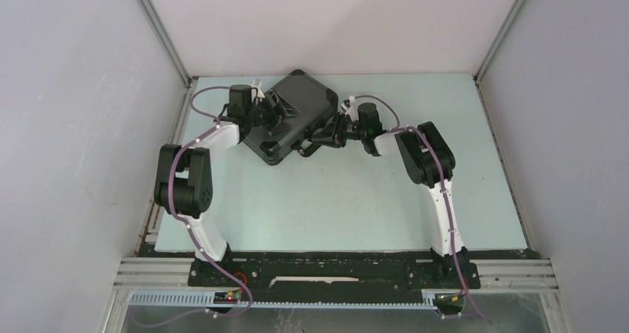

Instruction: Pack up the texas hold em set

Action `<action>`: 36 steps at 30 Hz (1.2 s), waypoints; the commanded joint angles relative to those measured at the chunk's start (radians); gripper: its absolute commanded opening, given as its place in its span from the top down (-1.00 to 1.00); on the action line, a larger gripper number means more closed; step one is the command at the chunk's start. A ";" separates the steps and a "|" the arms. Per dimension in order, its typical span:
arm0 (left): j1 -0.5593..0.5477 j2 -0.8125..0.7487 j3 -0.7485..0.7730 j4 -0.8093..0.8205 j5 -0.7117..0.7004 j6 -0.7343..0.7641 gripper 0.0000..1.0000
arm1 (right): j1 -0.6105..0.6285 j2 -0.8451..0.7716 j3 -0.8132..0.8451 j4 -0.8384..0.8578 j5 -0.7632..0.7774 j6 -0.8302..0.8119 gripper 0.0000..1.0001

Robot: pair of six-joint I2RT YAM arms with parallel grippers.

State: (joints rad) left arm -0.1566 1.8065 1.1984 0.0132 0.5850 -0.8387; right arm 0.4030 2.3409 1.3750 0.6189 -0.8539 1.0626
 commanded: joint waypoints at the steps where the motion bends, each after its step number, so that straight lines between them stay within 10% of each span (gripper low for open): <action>1: -0.006 0.031 -0.050 -0.104 0.012 0.004 -0.56 | 0.006 -0.005 0.025 0.083 0.004 0.033 0.22; 24: 0.009 0.024 -0.068 -0.114 -0.003 -0.021 -0.53 | 0.059 -0.010 0.199 -0.195 0.097 -0.187 0.08; 36: 0.018 0.016 -0.095 -0.095 -0.010 -0.054 -0.52 | 0.072 -0.081 0.159 -0.068 0.121 -0.195 0.05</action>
State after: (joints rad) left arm -0.1413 1.8061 1.1675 0.0570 0.5961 -0.8986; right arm 0.4496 2.3337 1.5352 0.4210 -0.7834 0.8772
